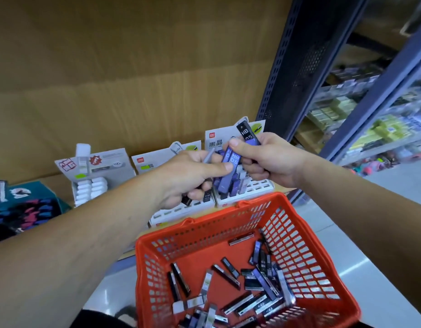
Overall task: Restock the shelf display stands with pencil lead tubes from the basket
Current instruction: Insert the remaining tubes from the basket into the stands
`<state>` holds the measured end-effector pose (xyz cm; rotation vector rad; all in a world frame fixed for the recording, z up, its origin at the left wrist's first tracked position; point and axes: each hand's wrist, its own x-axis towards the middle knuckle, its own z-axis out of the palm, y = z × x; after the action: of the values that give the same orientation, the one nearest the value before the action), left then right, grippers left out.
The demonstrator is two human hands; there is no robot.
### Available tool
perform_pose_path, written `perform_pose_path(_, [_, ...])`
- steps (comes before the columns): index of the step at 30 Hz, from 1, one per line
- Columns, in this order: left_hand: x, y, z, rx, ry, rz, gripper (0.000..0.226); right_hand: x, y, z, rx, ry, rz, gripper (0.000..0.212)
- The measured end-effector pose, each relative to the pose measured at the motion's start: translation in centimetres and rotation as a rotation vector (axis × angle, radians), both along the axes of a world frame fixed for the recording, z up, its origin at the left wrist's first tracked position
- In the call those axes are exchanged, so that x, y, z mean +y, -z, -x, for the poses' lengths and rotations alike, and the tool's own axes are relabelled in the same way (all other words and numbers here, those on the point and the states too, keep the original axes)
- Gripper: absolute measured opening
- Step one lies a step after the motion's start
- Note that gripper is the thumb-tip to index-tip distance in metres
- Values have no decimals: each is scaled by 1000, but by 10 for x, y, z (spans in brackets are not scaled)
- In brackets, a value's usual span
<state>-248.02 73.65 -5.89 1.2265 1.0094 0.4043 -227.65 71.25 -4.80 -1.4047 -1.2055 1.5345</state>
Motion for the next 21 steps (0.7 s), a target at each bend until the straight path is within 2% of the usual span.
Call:
perform_pose_path(3, [7,9,-20,14,-59,-2,11,14,10,-13,30,4,-11,29])
perform_pose_path(7, [18,18,-47,77,-95,-28,11,28,21,-43,-17,74,-8,29])
perform_pose_path(10, [31,26,-61,140,-199,-61,13,32,29,-82,-140,153,-46,27])
perform_pose_path(14, [51,36,-77,212,-305,-189,13,32,53,-128,-366,270,-117,36])
perform_pose_path(16, [58,35,-92,187,-304,-248,11,31,62,-137,-477,230,-126,25])
perform_pose_path(19, [65,33,-117,166,-232,-335,34,35,74,-139,-710,80,-160,16])
perform_pose_path(21, [65,37,-132,155,-213,-389,28,39,83,-138,-853,34,-196,15])
